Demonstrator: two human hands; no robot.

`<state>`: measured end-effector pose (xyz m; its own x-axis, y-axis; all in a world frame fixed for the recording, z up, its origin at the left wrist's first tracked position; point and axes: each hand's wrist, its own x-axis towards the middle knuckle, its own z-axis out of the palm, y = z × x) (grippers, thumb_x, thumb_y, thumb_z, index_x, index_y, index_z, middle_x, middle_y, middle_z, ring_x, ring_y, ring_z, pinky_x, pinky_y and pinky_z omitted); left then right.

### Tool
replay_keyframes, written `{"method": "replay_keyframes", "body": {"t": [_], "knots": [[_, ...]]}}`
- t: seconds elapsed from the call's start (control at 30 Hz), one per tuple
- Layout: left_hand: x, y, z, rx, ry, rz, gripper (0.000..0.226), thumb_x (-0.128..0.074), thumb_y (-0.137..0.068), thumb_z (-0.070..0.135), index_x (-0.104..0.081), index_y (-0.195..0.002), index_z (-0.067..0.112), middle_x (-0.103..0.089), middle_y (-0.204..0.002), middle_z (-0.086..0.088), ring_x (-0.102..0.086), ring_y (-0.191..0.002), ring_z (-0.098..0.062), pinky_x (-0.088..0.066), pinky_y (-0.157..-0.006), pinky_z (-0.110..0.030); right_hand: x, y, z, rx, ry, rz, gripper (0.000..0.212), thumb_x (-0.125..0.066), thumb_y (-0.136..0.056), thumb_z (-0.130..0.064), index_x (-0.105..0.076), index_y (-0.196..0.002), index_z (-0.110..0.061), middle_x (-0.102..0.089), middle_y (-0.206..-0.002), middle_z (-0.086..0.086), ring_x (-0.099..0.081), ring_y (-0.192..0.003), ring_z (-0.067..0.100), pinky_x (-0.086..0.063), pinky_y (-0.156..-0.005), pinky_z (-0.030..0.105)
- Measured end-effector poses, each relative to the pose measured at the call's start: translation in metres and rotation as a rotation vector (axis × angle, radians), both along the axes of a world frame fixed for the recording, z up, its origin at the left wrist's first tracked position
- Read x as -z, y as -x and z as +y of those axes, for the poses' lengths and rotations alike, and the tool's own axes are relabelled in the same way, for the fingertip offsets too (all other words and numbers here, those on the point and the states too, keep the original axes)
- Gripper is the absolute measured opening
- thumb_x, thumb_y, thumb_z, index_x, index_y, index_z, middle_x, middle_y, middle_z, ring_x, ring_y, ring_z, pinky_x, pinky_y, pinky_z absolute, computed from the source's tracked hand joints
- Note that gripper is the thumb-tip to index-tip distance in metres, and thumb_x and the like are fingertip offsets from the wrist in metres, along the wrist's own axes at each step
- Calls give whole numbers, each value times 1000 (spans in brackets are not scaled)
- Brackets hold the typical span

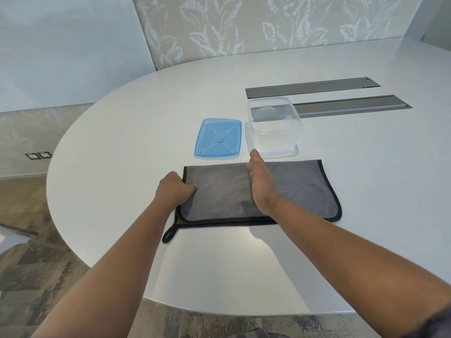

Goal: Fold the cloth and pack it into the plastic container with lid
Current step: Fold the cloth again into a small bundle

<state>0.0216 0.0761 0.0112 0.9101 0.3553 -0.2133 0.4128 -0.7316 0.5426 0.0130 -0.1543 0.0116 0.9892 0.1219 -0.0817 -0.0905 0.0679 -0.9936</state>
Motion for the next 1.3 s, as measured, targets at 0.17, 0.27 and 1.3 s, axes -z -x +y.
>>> {"method": "replay_keyframes", "body": {"t": [0.17, 0.27, 1.3], "knots": [[1, -1, 0, 19, 1, 20, 42, -75, -83, 40, -63, -101, 3, -68, -97, -11, -67, -93, -32, -57, -80, -41, 7, -2, 5, 23, -16, 4, 72, -37, -100, -26, -6, -164, -16, -8, -172, -6, -10, -154, 4, -12, -120, 24], [0, -1, -2, 36, 2, 24, 38, -72, -85, 39, -64, -99, 4, -69, -97, -10, -68, -93, -32, -58, -81, -42, 9, -2, 8, 15, -35, -27, 65, -35, -104, -19, -9, -164, -18, -12, -171, -8, -12, -155, 5, -12, -122, 25], [-40, -20, -121, 226, 695, -496, 35, -62, -96, 5, -58, -128, 18, -61, -123, 8, -56, -114, -10, -47, -95, -26, -35, -22, -102, 32, -65, 267, 35, -59, -89, 5, -70, -121, -4, -71, -120, 25, -69, -97, 36, -59, -92, 50]]}}
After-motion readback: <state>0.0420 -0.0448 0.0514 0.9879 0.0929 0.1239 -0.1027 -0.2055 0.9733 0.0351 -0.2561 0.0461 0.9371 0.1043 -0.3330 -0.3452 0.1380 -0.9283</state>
